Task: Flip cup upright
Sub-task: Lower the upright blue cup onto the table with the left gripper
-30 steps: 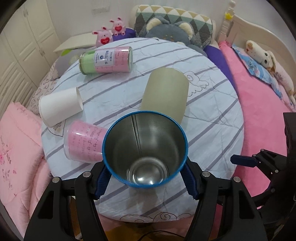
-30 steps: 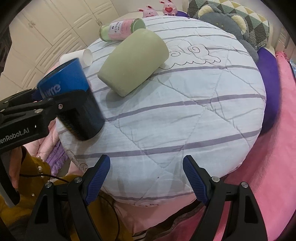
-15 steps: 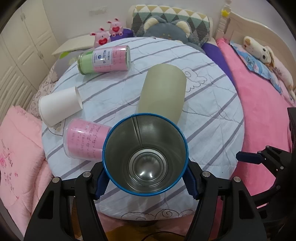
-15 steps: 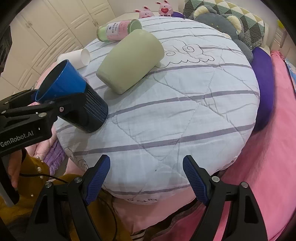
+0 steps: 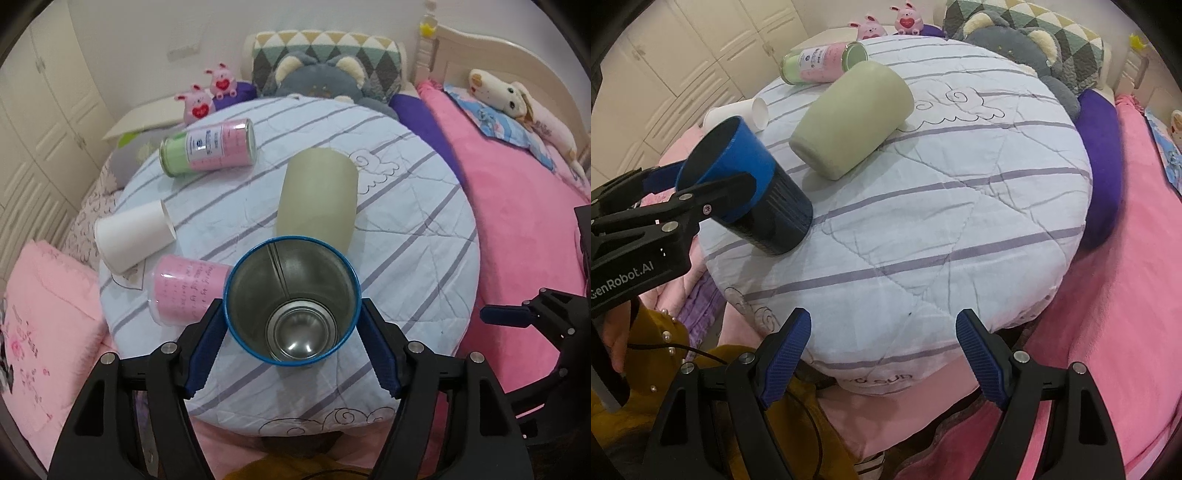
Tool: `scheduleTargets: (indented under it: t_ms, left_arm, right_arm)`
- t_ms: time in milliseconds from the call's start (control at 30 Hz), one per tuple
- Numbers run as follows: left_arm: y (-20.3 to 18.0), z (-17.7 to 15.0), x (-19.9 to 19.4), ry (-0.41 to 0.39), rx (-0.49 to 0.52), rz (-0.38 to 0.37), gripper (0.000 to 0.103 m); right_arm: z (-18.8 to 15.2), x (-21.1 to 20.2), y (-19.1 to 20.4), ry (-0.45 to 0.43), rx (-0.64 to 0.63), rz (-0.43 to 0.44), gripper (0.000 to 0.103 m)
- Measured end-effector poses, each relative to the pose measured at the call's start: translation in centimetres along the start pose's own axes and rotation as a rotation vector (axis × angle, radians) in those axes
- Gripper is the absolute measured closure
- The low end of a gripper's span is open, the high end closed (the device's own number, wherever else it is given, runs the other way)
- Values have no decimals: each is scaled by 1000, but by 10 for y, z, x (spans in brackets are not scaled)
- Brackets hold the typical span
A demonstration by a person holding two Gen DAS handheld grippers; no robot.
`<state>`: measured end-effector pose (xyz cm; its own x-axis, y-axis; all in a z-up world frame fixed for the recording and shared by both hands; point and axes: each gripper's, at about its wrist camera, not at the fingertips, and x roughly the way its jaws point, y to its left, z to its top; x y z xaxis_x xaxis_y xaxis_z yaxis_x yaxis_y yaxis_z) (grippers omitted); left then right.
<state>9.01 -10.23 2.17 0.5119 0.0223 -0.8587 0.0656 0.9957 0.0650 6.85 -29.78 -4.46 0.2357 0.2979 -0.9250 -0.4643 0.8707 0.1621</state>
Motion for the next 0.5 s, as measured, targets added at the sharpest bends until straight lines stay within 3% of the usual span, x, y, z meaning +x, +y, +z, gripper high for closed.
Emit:
scheduleTargets:
  t_ms: [500]
  left_arm:
    - [19,-27,-35,-113,85,-22,26]
  right_arm:
    - [-27,-28,47,-86,89,-70,21]
